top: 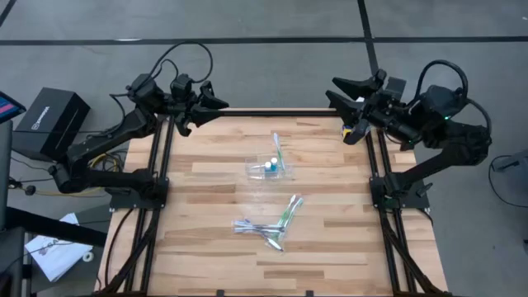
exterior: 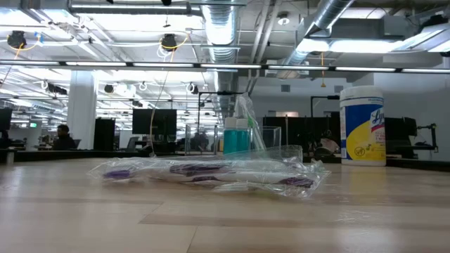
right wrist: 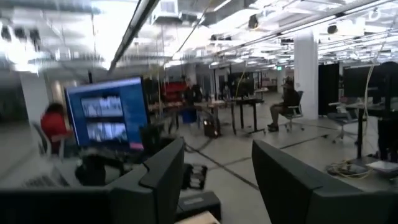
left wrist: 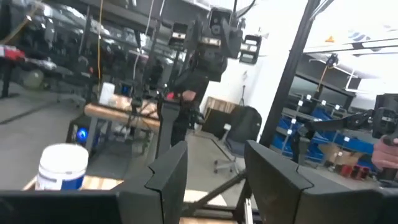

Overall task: Pick & Place toothbrushing station
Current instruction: Put the top left purple toothbrush into the transparent organizer

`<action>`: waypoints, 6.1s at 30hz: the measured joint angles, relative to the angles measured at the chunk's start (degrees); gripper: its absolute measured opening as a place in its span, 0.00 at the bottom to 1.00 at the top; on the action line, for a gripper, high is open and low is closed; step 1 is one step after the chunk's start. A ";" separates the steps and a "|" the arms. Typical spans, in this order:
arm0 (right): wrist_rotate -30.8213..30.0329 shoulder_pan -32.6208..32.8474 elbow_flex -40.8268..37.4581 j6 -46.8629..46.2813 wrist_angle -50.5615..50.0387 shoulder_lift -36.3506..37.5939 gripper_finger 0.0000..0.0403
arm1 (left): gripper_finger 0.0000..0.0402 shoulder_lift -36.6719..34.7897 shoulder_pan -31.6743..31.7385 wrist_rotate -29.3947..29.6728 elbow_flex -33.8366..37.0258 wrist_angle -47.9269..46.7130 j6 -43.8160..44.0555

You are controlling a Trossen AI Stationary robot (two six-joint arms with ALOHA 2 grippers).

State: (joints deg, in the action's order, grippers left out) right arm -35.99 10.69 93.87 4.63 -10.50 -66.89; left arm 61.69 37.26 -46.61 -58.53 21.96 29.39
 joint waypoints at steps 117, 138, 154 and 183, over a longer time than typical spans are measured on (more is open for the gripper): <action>48.62 -26.13 3.21 -3.72 -32.37 -2.00 0.45 | 0.38 36.17 -47.70 32.61 7.74 -45.35 -4.70; 48.62 -26.16 3.21 -2.65 -32.37 -2.00 0.45 | 0.02 36.17 -47.67 26.25 7.74 -42.89 -4.66; 49.18 -26.18 3.21 -0.39 -30.87 -1.97 0.45 | 0.00 22.64 -42.08 22.51 7.70 -40.11 4.46; 49.67 -26.20 3.21 3.51 -25.26 -1.97 0.45 | 0.00 1.92 -32.88 18.90 7.68 -31.97 60.83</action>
State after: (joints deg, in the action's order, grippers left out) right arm 13.67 -15.51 97.08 8.14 -35.76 -68.86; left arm 63.61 4.38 -27.71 -50.85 -10.01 90.22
